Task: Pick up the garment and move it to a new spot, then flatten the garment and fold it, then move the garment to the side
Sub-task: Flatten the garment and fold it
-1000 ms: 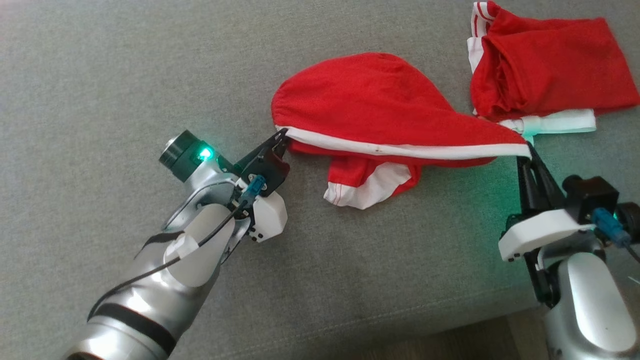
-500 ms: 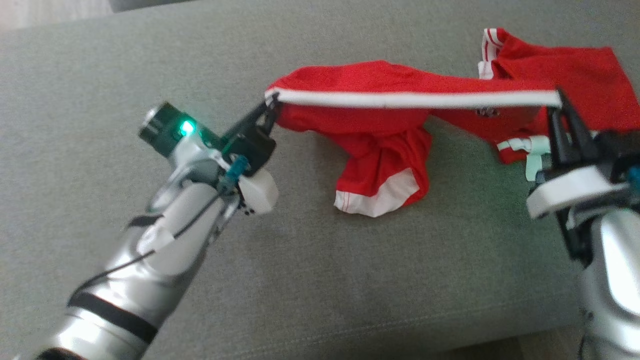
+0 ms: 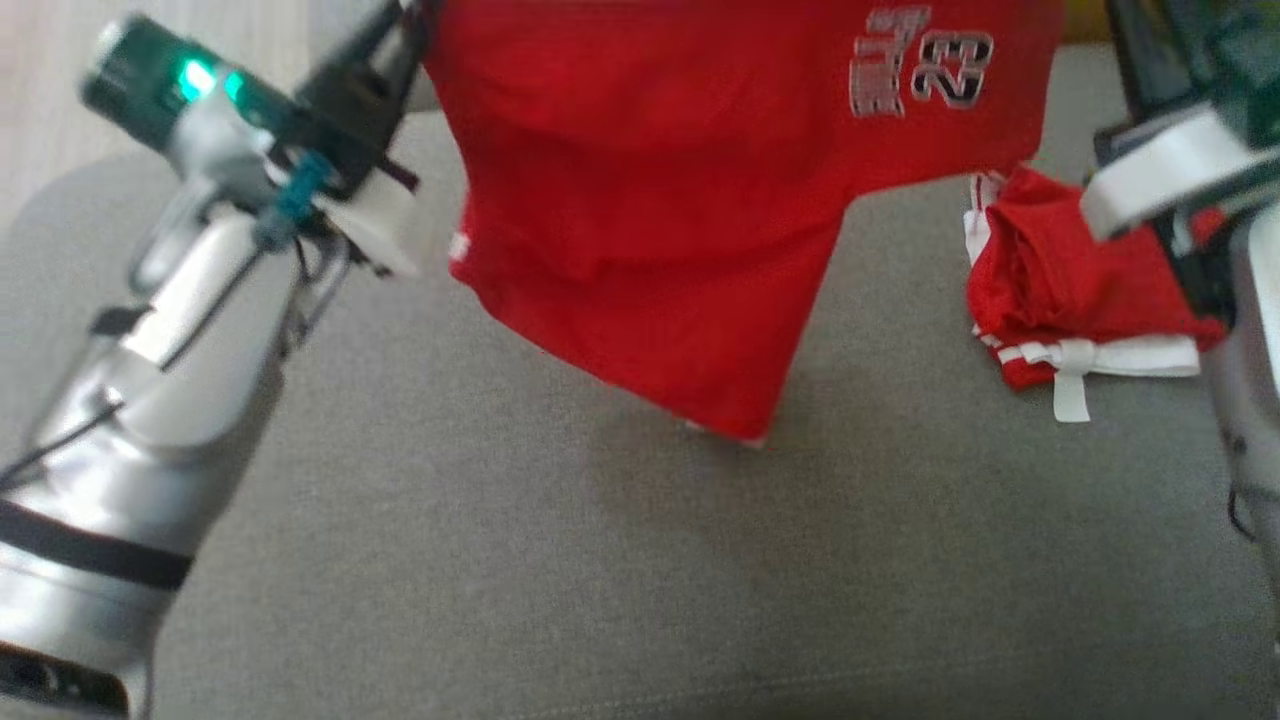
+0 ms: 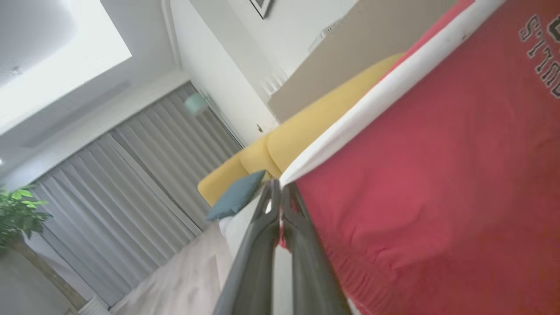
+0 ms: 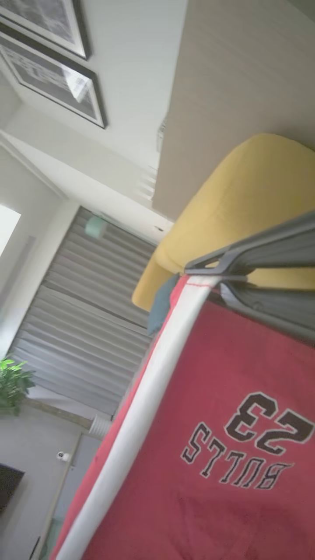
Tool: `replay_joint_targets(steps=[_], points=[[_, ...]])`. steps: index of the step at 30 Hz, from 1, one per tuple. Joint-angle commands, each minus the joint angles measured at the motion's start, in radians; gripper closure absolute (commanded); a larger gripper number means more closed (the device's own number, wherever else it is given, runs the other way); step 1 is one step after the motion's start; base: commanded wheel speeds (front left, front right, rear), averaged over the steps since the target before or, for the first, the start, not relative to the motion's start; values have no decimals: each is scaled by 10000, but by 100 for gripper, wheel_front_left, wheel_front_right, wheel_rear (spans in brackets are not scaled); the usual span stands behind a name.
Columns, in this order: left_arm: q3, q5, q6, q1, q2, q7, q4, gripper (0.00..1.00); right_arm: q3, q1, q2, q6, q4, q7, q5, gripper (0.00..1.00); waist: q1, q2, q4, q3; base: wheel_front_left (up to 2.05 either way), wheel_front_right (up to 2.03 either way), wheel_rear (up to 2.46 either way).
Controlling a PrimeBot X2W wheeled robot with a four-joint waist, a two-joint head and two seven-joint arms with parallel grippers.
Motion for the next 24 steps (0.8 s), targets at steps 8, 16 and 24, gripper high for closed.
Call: replay_joint_targets(steps=[8,16,24], points=[[877,-775,-70,-3,981,606,-1445,100,515,-257,111,-9,137,-139,439,100,0,-1,166,-824,0,0,0],[990,-1445,-31,1640,1641,1665,-3700,100,417,1270,-133,-9,-1504,712,895,100,0,-1,201,-1061,0,0,0],[1350,-1758,-52,1575,2227,2620,-4908,100,309,1317,-544,-9,-3245,2189,1088,100,0,-1,173,-689,0,0,0]])
